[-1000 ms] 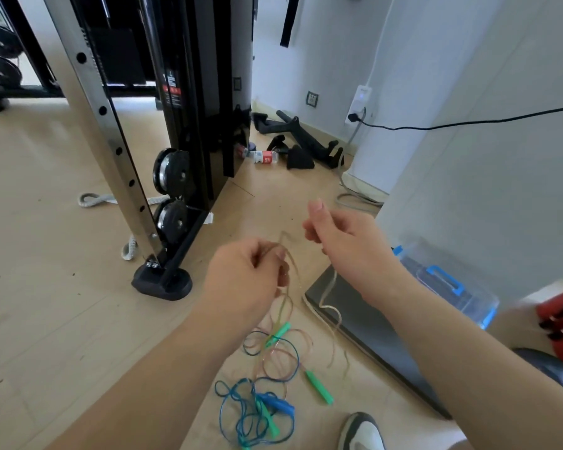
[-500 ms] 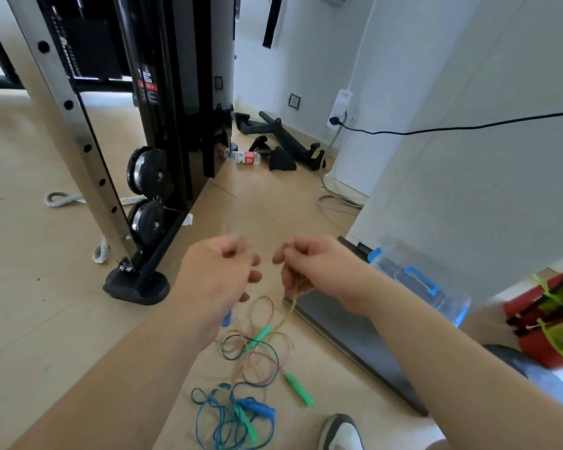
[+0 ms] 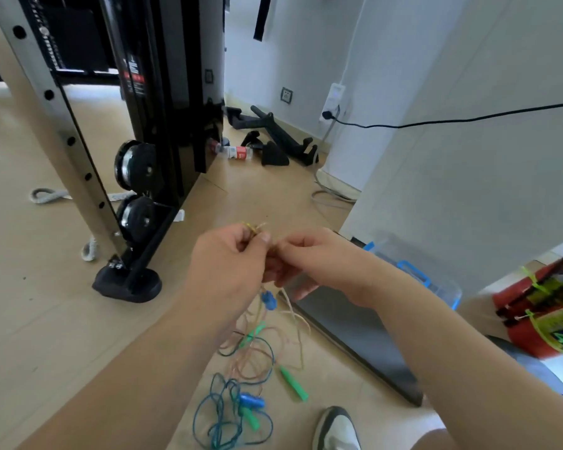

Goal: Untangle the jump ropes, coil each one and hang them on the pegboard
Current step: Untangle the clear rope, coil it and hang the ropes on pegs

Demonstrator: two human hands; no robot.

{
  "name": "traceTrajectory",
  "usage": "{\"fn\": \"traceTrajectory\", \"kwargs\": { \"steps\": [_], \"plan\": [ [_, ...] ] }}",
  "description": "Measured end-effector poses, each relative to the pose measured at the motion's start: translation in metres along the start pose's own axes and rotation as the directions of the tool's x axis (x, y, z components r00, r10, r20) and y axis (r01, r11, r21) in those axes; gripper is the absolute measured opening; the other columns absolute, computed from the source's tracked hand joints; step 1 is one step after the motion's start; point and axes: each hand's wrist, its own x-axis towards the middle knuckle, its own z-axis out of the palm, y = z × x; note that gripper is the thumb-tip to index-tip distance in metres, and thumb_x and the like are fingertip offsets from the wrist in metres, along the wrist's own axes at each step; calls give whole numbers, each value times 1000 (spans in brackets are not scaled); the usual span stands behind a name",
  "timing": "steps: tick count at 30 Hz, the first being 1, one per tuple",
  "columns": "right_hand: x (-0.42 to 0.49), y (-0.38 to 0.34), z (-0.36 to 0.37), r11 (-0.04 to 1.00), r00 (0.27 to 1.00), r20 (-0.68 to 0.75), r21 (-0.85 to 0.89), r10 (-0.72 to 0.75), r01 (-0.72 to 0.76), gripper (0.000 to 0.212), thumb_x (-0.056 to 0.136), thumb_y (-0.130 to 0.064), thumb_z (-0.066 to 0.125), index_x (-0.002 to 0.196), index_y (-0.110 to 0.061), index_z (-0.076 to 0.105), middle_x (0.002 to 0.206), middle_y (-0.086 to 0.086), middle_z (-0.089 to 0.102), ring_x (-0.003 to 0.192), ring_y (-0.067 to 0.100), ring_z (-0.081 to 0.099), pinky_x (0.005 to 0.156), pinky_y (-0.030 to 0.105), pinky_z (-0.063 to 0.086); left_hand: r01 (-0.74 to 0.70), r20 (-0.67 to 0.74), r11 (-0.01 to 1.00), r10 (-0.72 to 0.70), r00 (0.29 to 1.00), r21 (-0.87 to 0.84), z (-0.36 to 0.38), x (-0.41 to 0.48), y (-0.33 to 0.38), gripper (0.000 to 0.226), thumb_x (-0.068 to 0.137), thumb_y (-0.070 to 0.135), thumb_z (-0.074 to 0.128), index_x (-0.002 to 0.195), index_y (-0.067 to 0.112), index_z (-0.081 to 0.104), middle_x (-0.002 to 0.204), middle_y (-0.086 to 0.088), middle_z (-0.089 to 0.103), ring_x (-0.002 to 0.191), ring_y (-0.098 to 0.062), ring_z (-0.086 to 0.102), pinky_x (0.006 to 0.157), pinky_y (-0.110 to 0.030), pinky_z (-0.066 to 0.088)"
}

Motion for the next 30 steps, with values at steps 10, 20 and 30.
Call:
{"fn": "traceTrajectory", "kwargs": {
  "steps": [10,20,30],
  "plan": [
    [2,22,-3,991,994,105,-127,-22,35,21,107,-25,52,103,-19,72,109,6,77,105,25,71,100,49,57,38,-24,994,-41,999,-99,-19,4,4,19,101,22,63,95,7,73,86,-5,78,73,-14,75,60,-26,59],
    [-5,-14,0,781,972,-217,589,-95,208,20,107,-24,56,110,-7,66,87,15,72,75,28,73,63,37,60,73,355,948,-186,916,309,-13,-22,-10,17,94,31,70,95,15,76,94,-14,72,73,-15,63,67,-30,53],
    [-1,-8,-4,928,957,-290,363,26,85,32,106,-28,52,96,-4,72,76,10,68,63,23,65,60,38,60,58,121,997,-63,991,47,-12,-15,0,22,103,17,60,93,4,74,81,-16,77,70,-22,71,78,-38,62]
  ]
}}
